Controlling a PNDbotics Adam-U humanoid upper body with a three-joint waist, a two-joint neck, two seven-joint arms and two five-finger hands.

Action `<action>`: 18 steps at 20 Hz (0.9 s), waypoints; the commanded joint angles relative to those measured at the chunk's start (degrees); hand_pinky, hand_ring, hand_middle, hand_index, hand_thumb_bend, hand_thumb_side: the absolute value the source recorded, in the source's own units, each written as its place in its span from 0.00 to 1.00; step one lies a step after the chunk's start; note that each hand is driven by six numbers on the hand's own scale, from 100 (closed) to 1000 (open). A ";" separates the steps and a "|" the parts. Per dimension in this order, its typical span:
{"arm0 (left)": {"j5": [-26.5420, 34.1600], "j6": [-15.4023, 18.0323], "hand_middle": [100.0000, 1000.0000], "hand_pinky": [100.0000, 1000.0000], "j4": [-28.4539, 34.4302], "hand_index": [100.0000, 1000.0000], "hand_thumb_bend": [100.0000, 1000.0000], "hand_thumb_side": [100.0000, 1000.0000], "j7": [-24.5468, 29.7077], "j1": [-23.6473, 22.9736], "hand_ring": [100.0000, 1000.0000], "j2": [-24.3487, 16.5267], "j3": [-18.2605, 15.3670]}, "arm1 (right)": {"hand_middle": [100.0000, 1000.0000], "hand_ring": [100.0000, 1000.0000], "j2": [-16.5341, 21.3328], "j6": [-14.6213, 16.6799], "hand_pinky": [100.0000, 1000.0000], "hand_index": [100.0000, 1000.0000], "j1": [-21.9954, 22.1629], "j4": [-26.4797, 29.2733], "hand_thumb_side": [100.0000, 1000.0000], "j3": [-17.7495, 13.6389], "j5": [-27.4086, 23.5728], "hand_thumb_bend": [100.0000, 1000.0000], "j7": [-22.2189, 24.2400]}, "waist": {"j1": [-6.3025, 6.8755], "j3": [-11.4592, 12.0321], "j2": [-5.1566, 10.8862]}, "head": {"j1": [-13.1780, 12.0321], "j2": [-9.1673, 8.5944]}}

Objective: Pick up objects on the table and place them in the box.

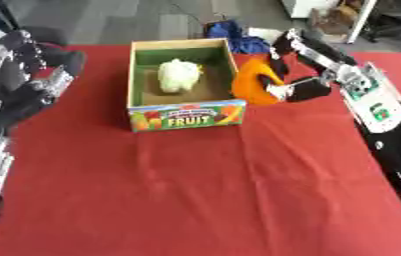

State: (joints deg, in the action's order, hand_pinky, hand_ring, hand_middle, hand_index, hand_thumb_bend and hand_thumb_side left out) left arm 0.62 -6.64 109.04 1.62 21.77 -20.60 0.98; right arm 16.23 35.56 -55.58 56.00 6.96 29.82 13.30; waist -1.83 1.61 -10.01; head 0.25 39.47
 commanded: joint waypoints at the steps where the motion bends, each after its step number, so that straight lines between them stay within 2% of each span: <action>1: 0.73 0.05 0.59 0.64 1.20 0.69 0.46 0.35 0.77 1.65 0.59 0.83 0.39 | 0.15 0.41 -0.04 -2.30 0.55 0.26 -2.54 -2.68 0.00 -2.10 4.36 0.00 -6.37 | -0.02 1.14 0.53 | 1.70 -1.48; 5: 1.33 0.02 0.59 0.64 1.54 0.69 0.46 0.35 1.48 2.61 0.59 1.85 0.98 | 0.18 0.42 -1.04 -4.36 0.56 0.29 -4.32 -6.34 0.00 -3.63 8.49 0.00 -12.60 | -0.24 3.72 -0.02 | 3.19 -2.59; 8: 1.58 -0.08 0.59 0.64 1.54 0.69 0.46 0.35 1.93 3.09 0.59 2.56 1.35 | 0.22 0.44 -1.70 -4.67 0.57 0.34 -5.29 -8.39 0.00 -4.08 11.60 0.00 -15.16 | -0.39 5.47 -0.32 | 4.14 -3.24; 10: 1.70 -0.08 0.58 0.65 1.58 0.69 0.46 0.35 2.22 3.32 0.59 2.79 1.55 | 0.29 0.47 -2.17 -4.32 0.59 0.42 -5.65 -9.80 0.00 -4.33 13.71 0.10 -15.73 | -0.44 6.49 -0.45 | 4.63 -3.47; 12: 1.76 -0.08 0.58 0.65 1.63 0.69 0.46 0.35 2.36 3.36 0.59 2.92 1.58 | 0.41 0.54 -2.65 -3.31 0.63 0.55 -5.85 -10.83 0.00 -4.21 15.59 0.17 -15.18 | -0.44 7.13 -0.52 | 4.88 -3.50; 15: 1.86 -0.14 0.58 0.65 1.61 0.69 0.46 0.36 2.33 3.39 0.59 3.12 1.51 | 0.58 0.66 -3.26 -0.96 0.70 0.75 -5.88 -11.46 0.21 -3.79 17.88 0.24 -11.98 | -0.50 7.42 -0.57 | 5.04 -3.37; 17: 1.91 -0.23 0.58 0.65 1.47 0.69 0.46 0.36 2.42 3.36 0.59 3.31 1.59 | 0.71 0.72 -3.65 0.01 0.74 0.84 -5.75 -11.65 0.31 -3.71 18.82 0.30 -8.93 | -0.54 7.41 -0.57 | 5.10 -3.28; 18: 1.91 -0.26 0.58 0.65 1.40 0.69 0.46 0.36 2.50 3.30 0.59 3.35 1.63 | 0.73 0.73 -3.74 0.43 0.74 0.85 -5.67 -11.36 0.32 -3.76 18.96 0.32 -7.77 | -0.56 7.34 -0.56 | 5.08 -3.26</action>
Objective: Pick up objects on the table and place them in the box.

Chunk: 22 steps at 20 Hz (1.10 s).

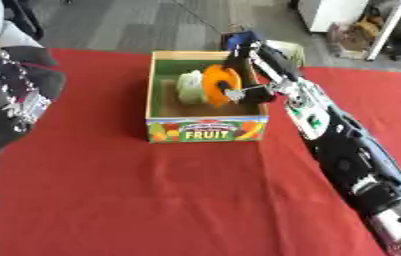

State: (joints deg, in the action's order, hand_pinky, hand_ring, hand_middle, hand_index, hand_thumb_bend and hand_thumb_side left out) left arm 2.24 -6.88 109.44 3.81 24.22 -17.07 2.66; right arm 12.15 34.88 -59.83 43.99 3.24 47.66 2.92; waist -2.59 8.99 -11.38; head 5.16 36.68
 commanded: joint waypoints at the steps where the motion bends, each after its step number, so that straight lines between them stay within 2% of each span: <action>1: 0.27 -0.03 0.58 0.65 0.95 0.69 0.46 0.36 0.36 0.79 0.59 -0.16 -0.06 | 0.74 0.74 0.29 1.42 0.75 0.86 -1.29 1.07 0.33 -0.12 0.93 0.32 3.39 | 0.21 -0.13 0.83 | 0.10 -0.46; 3: 0.19 -0.03 0.58 0.65 0.85 0.69 0.46 0.36 0.25 0.63 0.59 -0.20 -0.27 | 0.72 0.72 0.42 1.89 0.74 0.84 -0.99 2.45 0.29 -0.10 -0.58 0.30 4.13 | 0.25 -0.51 0.92 | -0.09 -0.31; 6: 0.03 -0.11 0.57 0.65 0.45 0.69 0.46 0.37 -0.21 -0.09 0.59 -0.10 -0.70 | 0.68 0.70 1.45 2.17 0.72 0.82 -0.05 6.08 0.21 0.85 -6.01 0.24 4.50 | 0.30 -1.66 1.16 | -0.57 0.17; 8: -0.17 -0.28 0.57 0.64 -0.08 0.69 0.45 0.37 -0.57 -0.85 0.59 -0.04 -0.96 | 0.63 0.66 2.65 1.46 0.70 0.79 0.97 9.47 0.13 1.78 -11.72 0.15 5.36 | 0.32 -2.77 1.34 | -1.09 0.53; 10: -0.43 -0.40 0.57 0.64 -0.64 0.69 0.45 0.37 -1.15 -1.61 0.59 -0.10 -1.38 | 0.59 0.63 4.13 -0.54 0.68 0.77 2.30 13.65 0.05 2.65 -18.66 0.05 6.50 | 0.38 -3.93 1.54 | -1.76 0.94; 11: -0.55 -0.44 0.57 0.64 -0.90 0.69 0.45 0.37 -1.59 -1.99 0.59 -0.19 -1.65 | 0.57 0.62 4.98 -2.02 0.66 0.75 3.20 16.14 0.02 3.10 -22.77 0.00 7.21 | 0.41 -4.54 1.63 | -2.16 1.19; 13: -0.80 -0.54 0.57 0.64 -1.39 0.69 0.44 0.38 -2.54 -2.86 0.59 -0.53 -2.20 | 0.55 0.60 7.04 -5.37 0.65 0.74 5.63 22.04 0.02 3.84 -31.89 0.00 8.65 | 0.42 -5.80 1.82 | -3.06 1.89; 18: -1.42 -0.56 0.57 0.64 -2.16 0.68 0.43 0.39 -4.16 -4.92 0.59 -1.22 -3.46 | 0.51 0.55 11.99 -16.79 0.63 0.69 15.67 37.81 0.13 2.37 -52.48 0.00 9.21 | 0.06 -8.43 2.04 | -4.75 3.30; 20: -1.58 -0.53 0.57 0.64 -2.38 0.68 0.43 0.39 -4.55 -5.74 0.59 -1.33 -3.83 | 0.50 0.55 12.87 -20.42 0.63 0.69 19.91 42.95 0.14 0.75 -57.09 0.00 8.53 | -0.08 -9.22 2.08 | -5.22 3.91; 22: -1.68 -0.48 0.57 0.64 -2.58 0.68 0.42 0.39 -4.75 -6.33 0.59 -1.44 -3.99 | 0.49 0.55 13.12 -22.68 0.63 0.68 23.77 46.92 0.17 -0.71 -59.27 0.00 7.74 | -0.16 -9.79 2.16 | -5.66 4.62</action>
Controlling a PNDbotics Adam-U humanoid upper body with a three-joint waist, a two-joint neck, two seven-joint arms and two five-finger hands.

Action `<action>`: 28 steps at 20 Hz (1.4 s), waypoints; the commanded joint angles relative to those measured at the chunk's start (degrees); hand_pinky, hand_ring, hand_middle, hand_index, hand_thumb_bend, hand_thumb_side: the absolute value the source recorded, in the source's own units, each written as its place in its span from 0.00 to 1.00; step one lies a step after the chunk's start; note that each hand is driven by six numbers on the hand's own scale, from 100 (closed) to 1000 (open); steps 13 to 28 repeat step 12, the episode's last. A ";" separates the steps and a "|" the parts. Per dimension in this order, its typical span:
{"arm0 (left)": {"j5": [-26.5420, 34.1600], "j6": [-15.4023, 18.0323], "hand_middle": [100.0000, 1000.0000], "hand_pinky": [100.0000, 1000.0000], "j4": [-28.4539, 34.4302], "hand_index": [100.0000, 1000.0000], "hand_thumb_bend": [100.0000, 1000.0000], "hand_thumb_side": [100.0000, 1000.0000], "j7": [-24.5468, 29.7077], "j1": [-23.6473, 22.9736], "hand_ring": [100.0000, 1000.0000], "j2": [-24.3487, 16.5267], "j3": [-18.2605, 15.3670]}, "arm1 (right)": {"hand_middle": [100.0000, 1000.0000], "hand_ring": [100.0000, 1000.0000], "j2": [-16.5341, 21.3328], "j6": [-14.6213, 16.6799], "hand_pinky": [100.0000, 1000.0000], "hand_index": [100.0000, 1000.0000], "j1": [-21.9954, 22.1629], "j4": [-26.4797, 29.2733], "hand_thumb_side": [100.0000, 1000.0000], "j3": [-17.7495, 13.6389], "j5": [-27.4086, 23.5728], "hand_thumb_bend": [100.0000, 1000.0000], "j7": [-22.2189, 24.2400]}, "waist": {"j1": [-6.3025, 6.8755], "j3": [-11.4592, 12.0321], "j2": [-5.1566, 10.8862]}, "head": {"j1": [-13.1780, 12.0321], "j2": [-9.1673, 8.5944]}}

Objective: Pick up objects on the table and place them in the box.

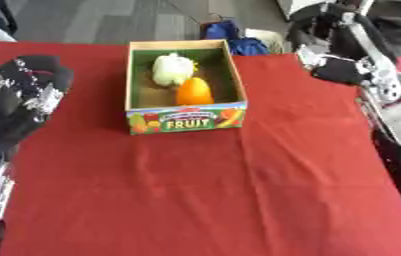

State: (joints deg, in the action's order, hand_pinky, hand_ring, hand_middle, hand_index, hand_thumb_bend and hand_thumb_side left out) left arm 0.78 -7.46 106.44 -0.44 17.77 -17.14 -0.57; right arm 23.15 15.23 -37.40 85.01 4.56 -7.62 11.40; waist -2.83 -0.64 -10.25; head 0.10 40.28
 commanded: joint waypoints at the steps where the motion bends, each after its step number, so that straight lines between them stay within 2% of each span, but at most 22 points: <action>1: -0.27 0.15 0.57 0.64 0.36 0.68 0.42 0.39 -0.57 -0.13 0.59 -1.42 -0.82 | 0.49 0.55 2.01 -3.76 0.63 0.68 3.16 7.48 0.17 -2.69 -4.43 0.00 -1.02 | 0.06 -0.34 1.05 | -0.86 1.34; 6: -0.56 0.26 0.56 0.64 0.11 0.67 0.41 0.40 -0.91 -1.14 0.58 -1.39 -1.26 | 0.47 0.54 0.33 -6.35 0.63 0.66 10.96 12.19 0.23 -5.57 -5.24 0.00 -2.20 | 0.22 -1.15 0.94 | -2.25 2.28; 12: -0.65 0.32 0.55 0.63 -0.17 0.66 0.40 0.40 -1.49 -1.82 0.57 -1.04 -1.57 | 0.46 0.53 -0.38 -6.90 0.63 0.65 15.89 15.26 0.25 -7.02 -5.09 0.00 -2.75 | 0.40 -1.87 0.80 | -3.44 2.67; 28: -0.65 0.32 0.55 0.63 -0.17 0.66 0.40 0.40 -1.49 -1.82 0.57 -1.04 -1.57 | 0.46 0.53 -0.38 -6.90 0.63 0.65 15.89 15.26 0.25 -7.02 -5.09 0.00 -2.75 | 0.40 -1.87 0.80 | -3.44 2.67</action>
